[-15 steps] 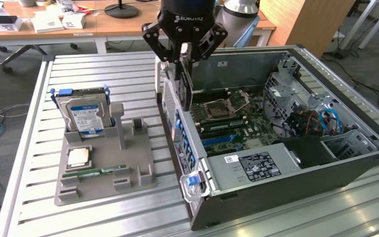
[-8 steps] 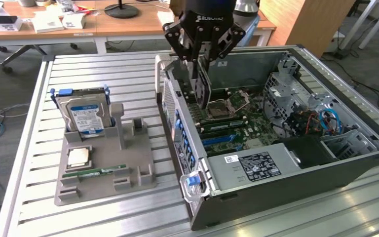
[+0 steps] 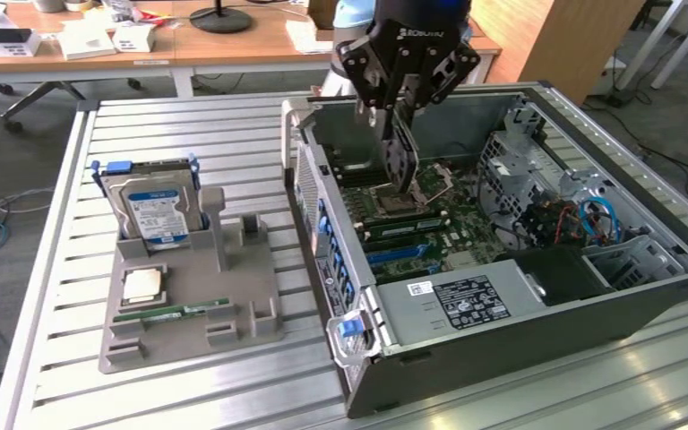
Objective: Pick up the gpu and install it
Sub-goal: 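Pick up the gpu and move the gpu toward the slot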
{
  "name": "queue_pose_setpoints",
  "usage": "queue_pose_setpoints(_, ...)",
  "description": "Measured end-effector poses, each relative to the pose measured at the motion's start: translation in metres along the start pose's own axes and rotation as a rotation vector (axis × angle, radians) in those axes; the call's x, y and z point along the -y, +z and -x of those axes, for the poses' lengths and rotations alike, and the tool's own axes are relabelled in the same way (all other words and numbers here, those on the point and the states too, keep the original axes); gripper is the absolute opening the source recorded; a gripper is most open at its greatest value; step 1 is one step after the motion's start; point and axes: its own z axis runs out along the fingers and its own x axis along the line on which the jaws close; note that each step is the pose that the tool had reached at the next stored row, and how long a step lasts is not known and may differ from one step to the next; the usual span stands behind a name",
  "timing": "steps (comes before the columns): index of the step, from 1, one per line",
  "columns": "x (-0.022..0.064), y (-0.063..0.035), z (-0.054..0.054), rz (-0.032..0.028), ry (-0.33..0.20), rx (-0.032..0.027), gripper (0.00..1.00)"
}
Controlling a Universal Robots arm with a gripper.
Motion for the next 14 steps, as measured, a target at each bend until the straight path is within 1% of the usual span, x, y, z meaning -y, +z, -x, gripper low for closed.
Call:
queue_pose_setpoints(3,-0.0007,0.0003,0.013,0.0015,0.000,-0.0001,0.26)
queue_pose_setpoints(10,-0.0025,0.0010,0.045,0.0104,0.000,-0.0006,0.26)
queue_pose_setpoints(14,-0.0035,0.0015,0.063,0.0142,0.000,-0.0008,0.26)
